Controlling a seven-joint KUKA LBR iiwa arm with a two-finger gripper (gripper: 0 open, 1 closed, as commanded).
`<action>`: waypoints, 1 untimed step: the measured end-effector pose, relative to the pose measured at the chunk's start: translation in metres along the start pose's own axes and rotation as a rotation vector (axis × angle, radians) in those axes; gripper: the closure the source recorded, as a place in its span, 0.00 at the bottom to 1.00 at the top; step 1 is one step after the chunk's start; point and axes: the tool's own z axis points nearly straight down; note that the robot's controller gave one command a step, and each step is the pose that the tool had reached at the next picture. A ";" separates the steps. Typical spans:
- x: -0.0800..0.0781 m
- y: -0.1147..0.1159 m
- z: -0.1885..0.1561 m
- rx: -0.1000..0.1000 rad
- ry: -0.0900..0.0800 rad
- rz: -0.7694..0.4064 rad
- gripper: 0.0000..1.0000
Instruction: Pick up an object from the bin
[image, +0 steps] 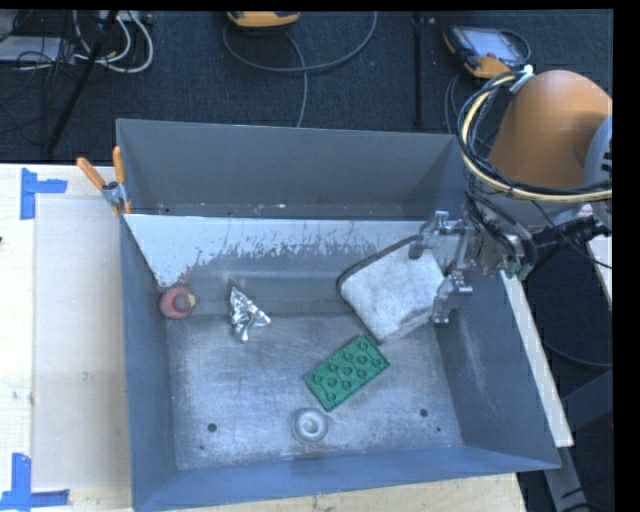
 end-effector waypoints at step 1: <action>0.002 -0.039 0.094 -0.005 -0.007 0.085 0.00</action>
Offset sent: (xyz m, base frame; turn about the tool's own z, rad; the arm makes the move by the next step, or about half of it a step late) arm -0.0058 -0.0543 -0.1300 0.1098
